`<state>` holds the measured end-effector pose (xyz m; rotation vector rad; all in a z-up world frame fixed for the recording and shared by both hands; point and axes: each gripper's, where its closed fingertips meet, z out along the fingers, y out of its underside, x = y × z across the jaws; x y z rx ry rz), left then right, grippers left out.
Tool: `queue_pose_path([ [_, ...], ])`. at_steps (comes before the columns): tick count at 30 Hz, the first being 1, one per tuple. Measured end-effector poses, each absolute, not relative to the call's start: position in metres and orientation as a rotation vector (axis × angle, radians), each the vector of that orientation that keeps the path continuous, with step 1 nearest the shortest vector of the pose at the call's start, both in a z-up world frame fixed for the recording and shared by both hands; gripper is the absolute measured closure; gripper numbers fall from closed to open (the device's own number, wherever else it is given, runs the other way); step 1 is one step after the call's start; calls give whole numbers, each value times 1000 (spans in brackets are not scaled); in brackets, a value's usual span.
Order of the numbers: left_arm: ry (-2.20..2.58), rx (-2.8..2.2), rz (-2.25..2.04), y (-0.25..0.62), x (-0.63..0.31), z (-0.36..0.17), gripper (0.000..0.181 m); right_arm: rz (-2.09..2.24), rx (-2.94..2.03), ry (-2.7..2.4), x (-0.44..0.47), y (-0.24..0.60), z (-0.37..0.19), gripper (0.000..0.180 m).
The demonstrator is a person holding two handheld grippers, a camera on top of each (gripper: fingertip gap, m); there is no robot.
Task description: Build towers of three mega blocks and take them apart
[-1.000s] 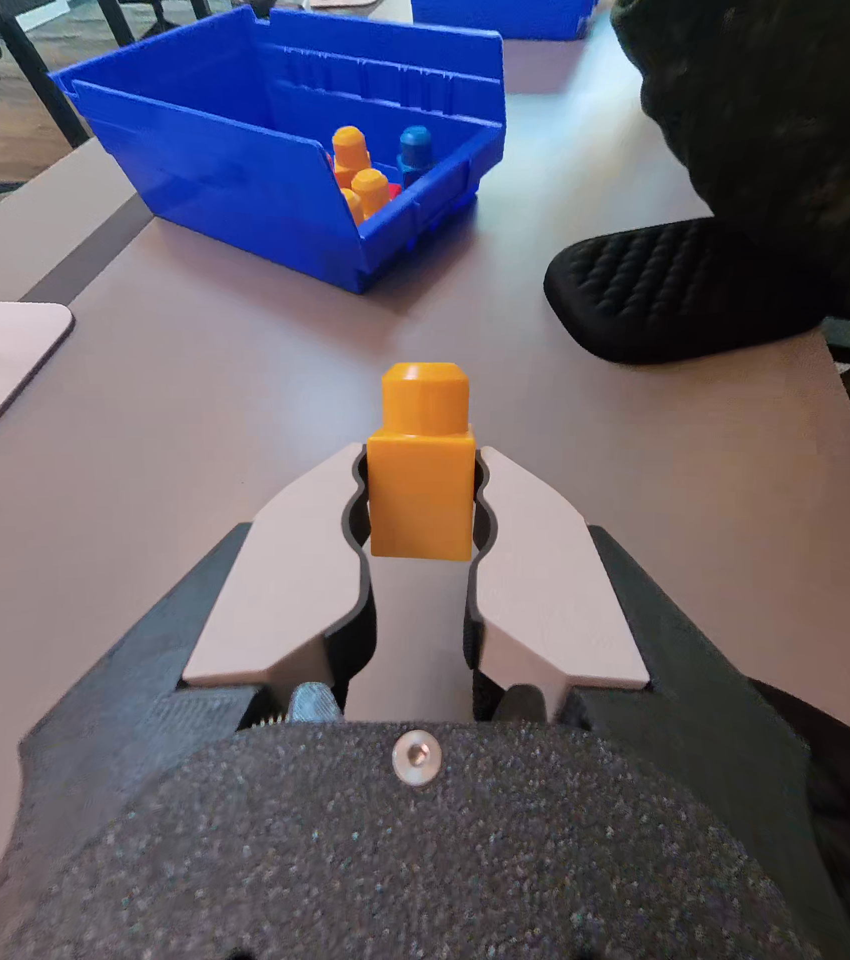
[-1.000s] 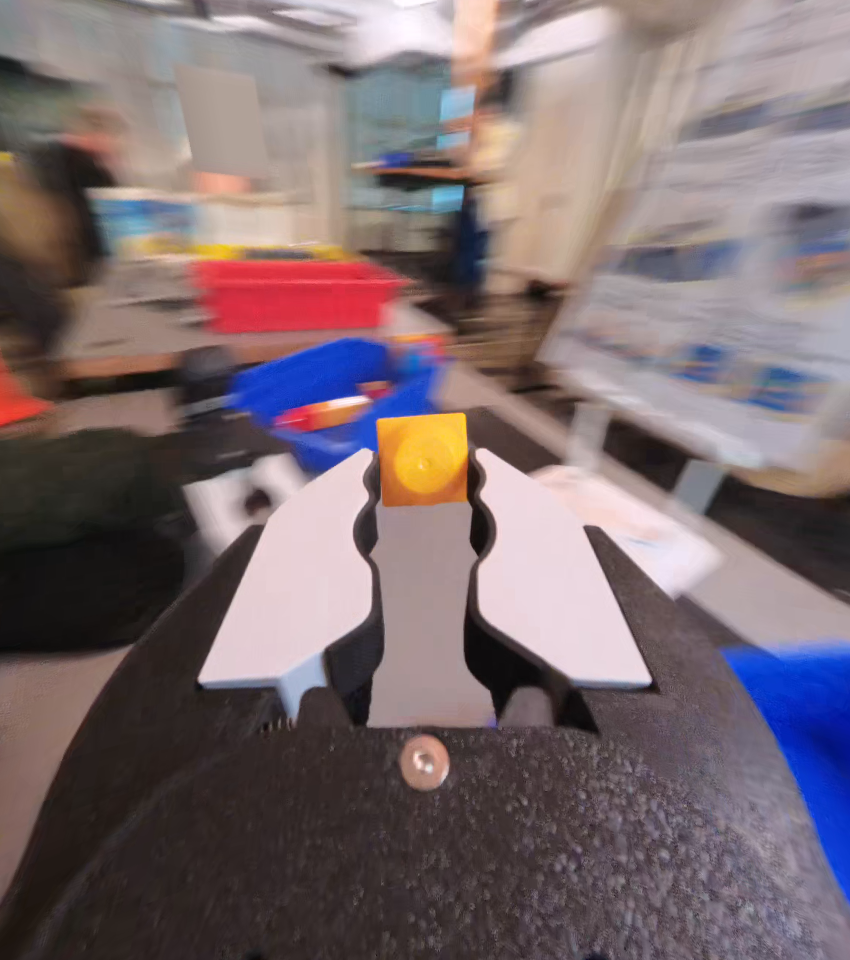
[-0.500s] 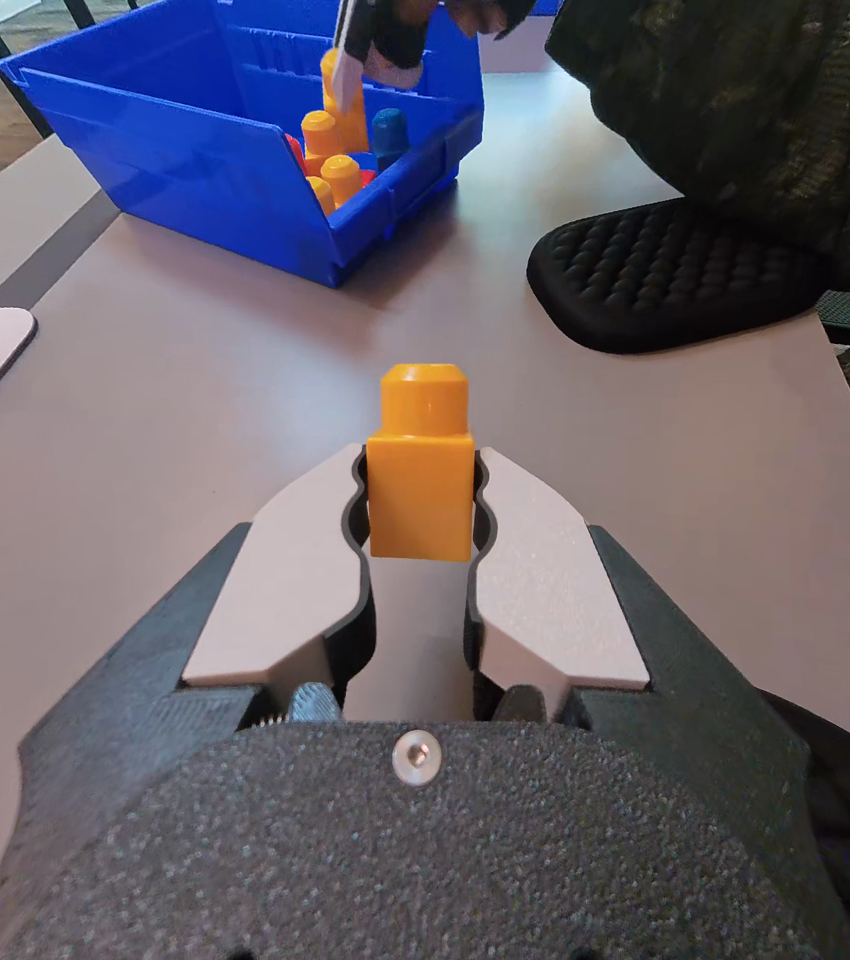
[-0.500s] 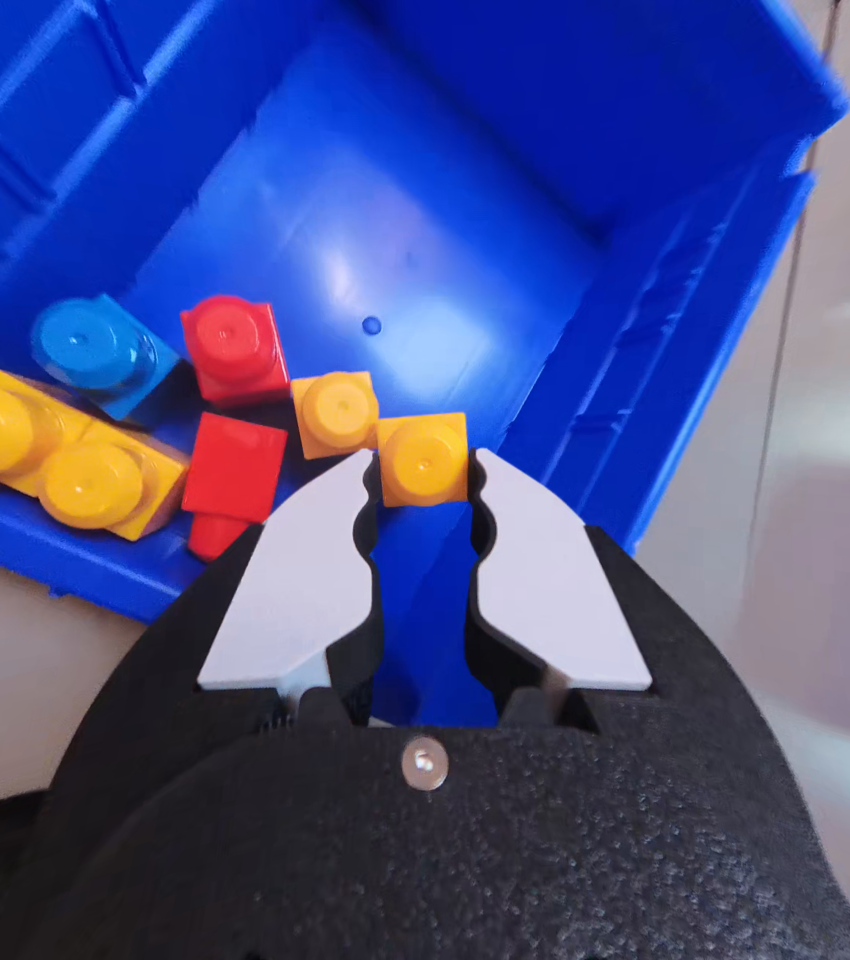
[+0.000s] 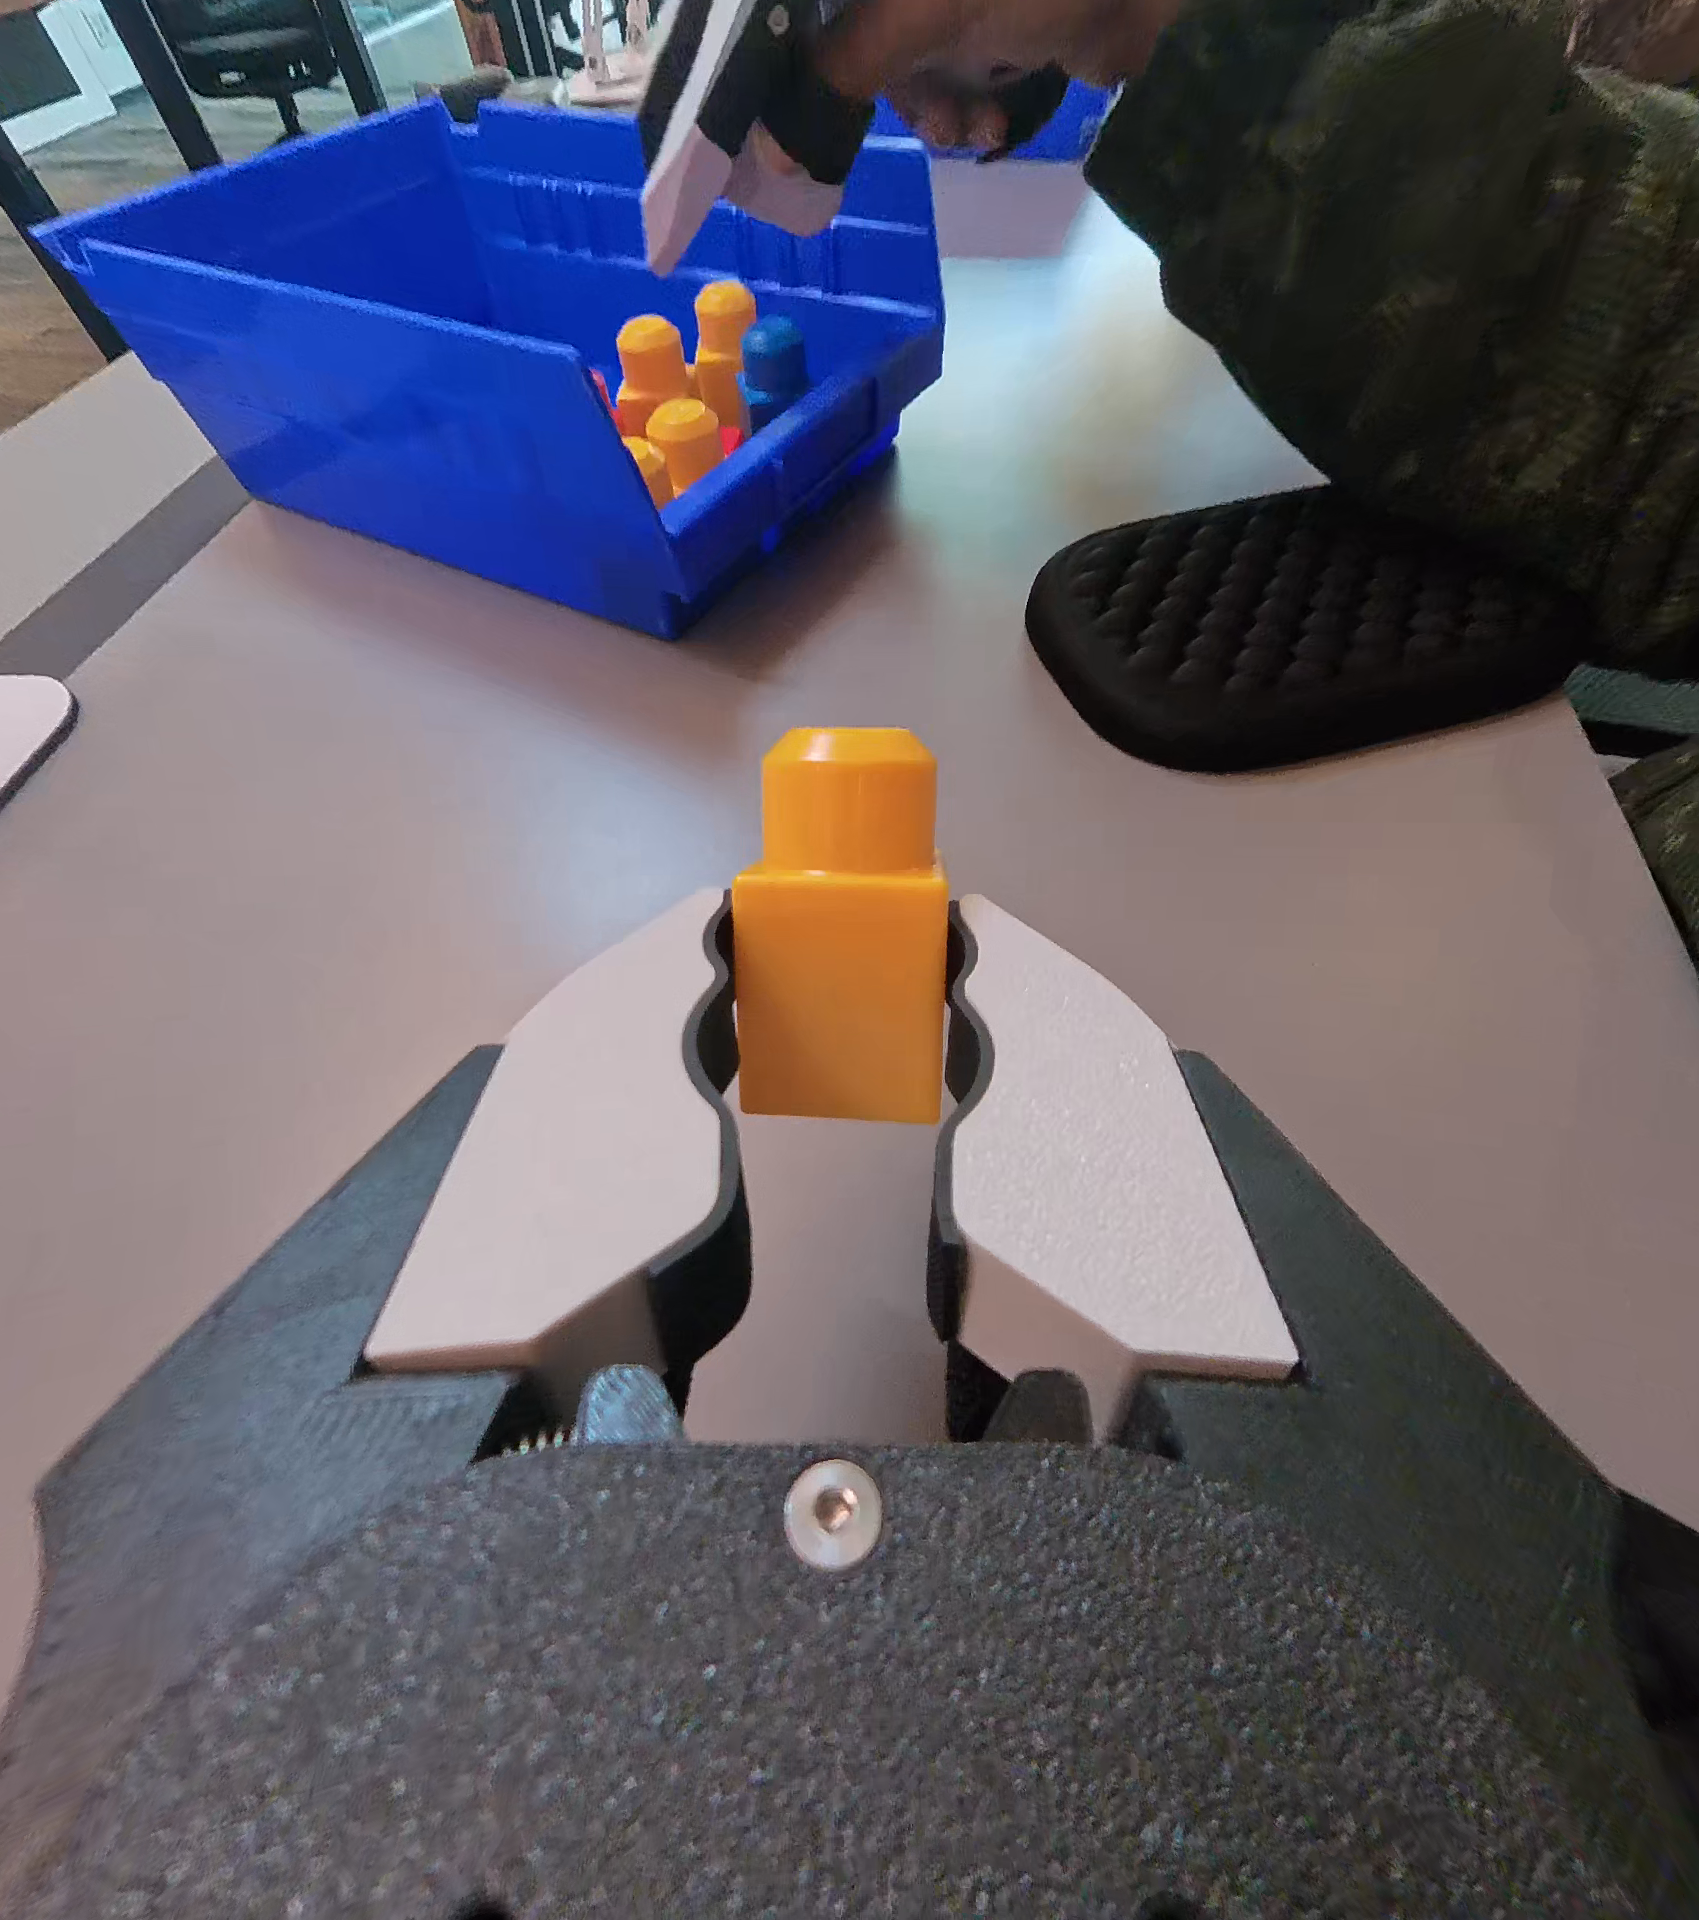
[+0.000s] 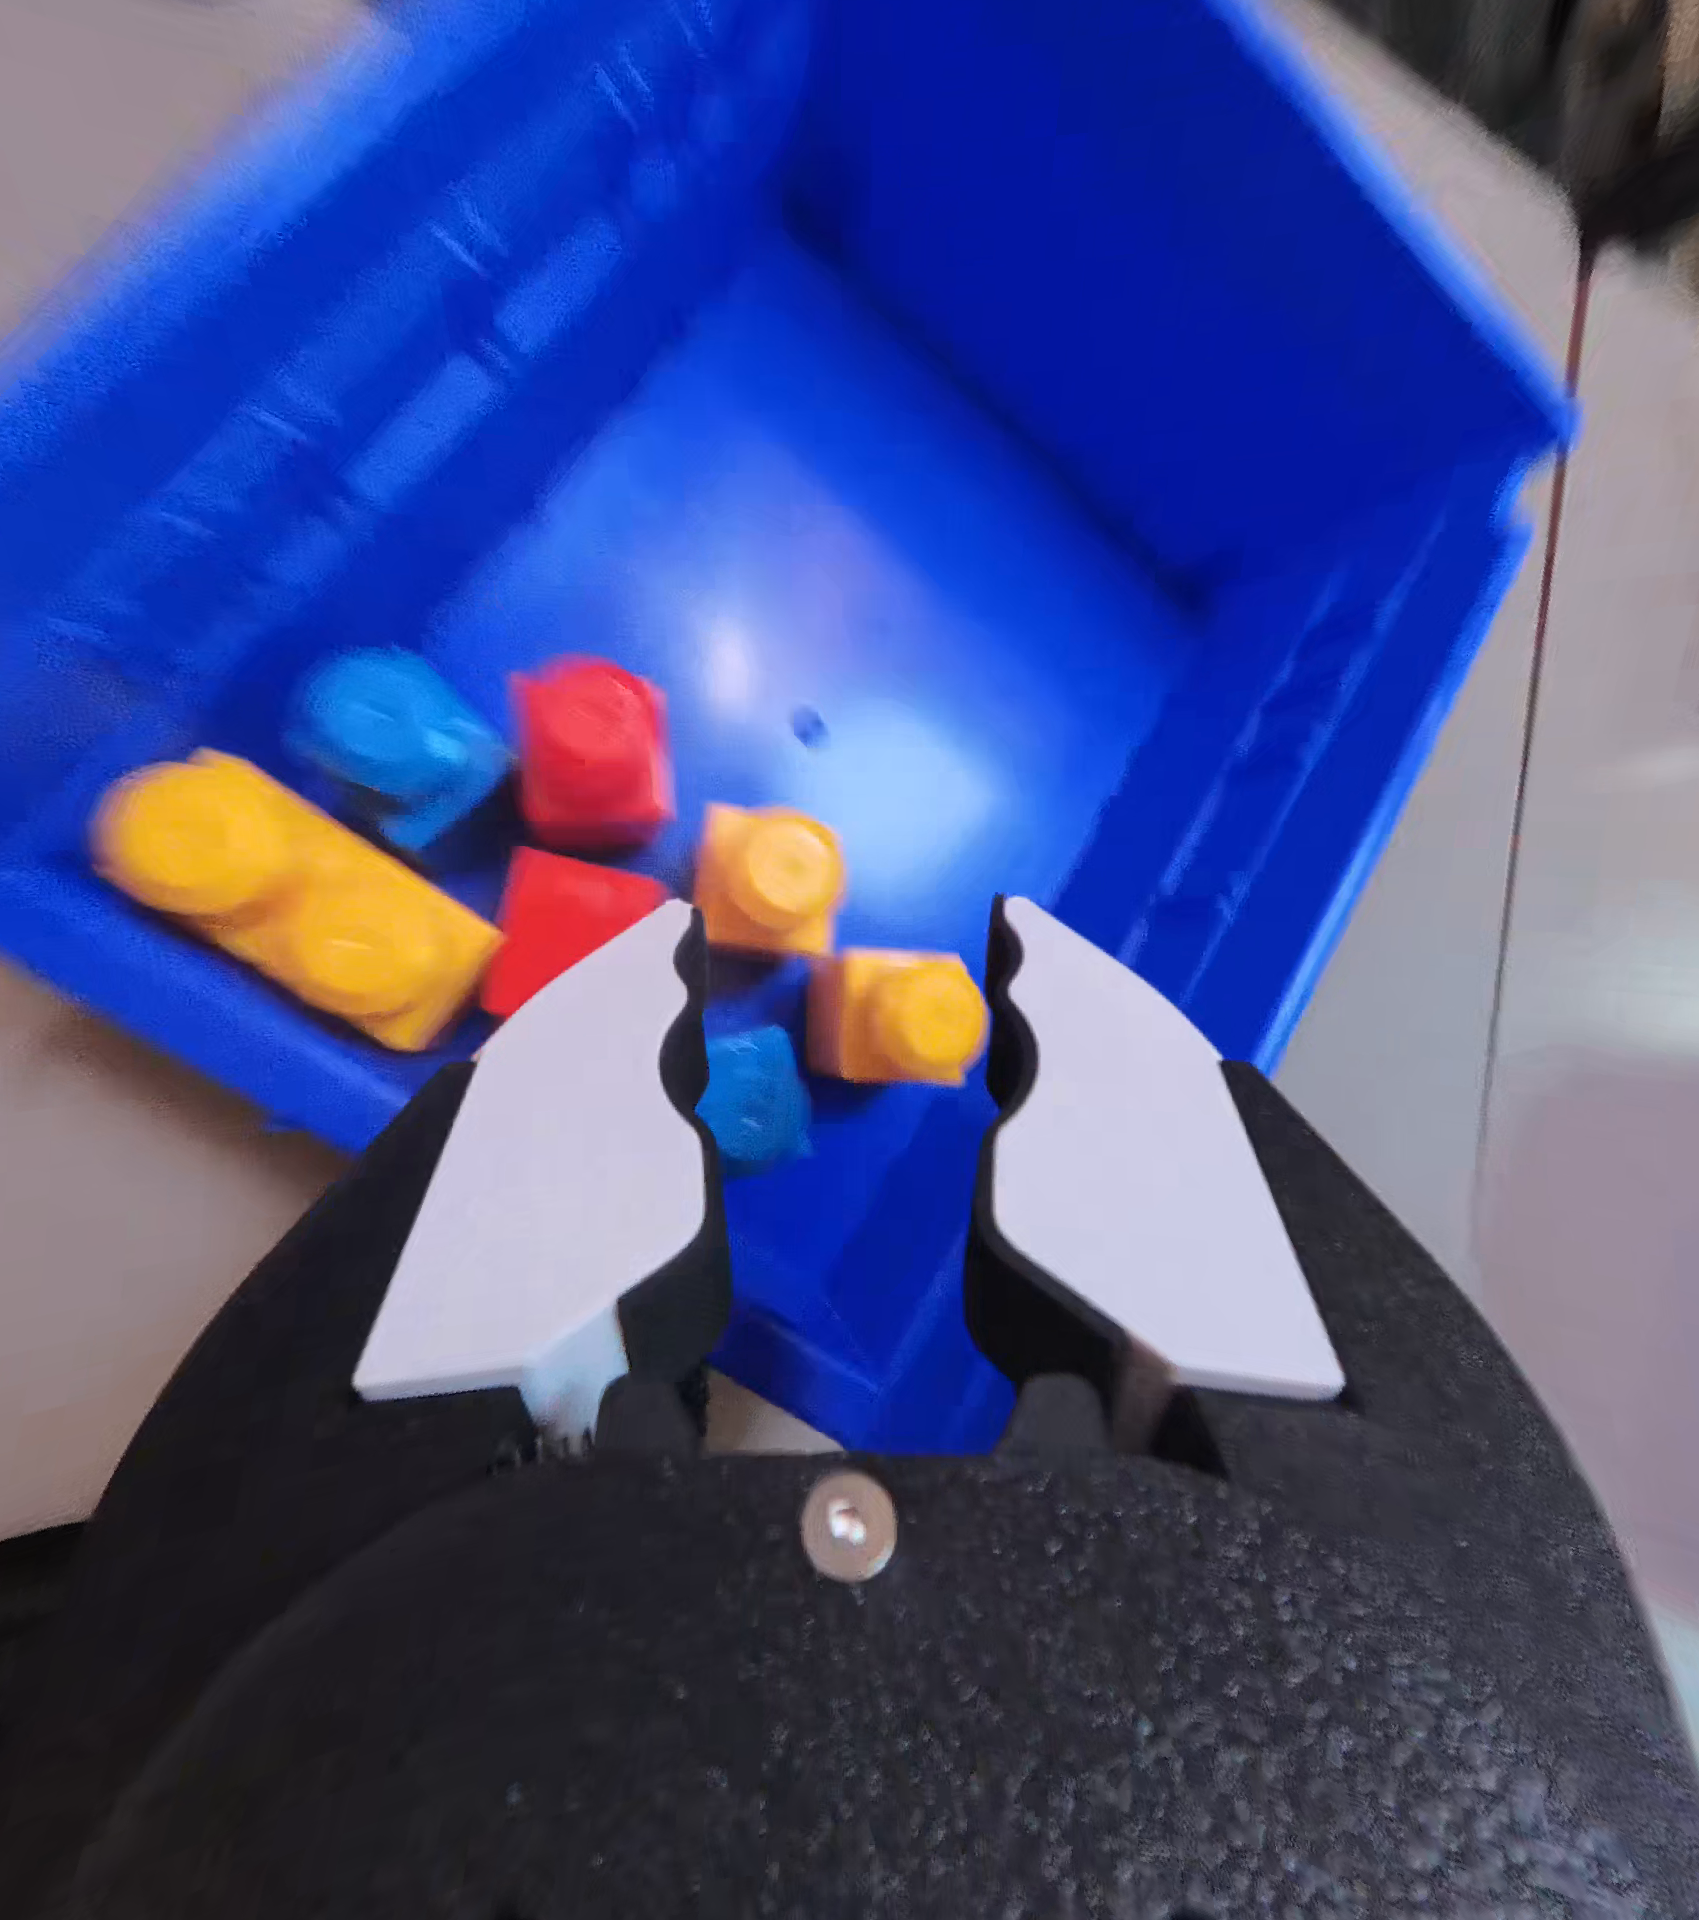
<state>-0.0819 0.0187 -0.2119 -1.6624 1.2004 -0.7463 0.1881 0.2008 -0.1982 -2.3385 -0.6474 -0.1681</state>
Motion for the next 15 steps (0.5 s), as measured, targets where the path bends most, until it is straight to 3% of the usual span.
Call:
queue_pose_path([
  [6,1181,-1585,-785,13,-76,-199,144,813,-1680,-1340,-9,78,-133,127],
  [10,1181,-1536,-805,7,-72,-190,144,947,-1567,-1619,-71,16,-158,125],
  [11,1184,-1530,-804,6,-71,-189,144,983,-1558,-1647,-80,7,-164,131],
  [12,1196,-1528,-805,4,-71,-190,144,1014,-1561,-1667,-86,0,-168,148],
  [15,1135,-1516,-800,10,-73,-185,143,989,-1554,-1648,-86,4,-162,150],
])
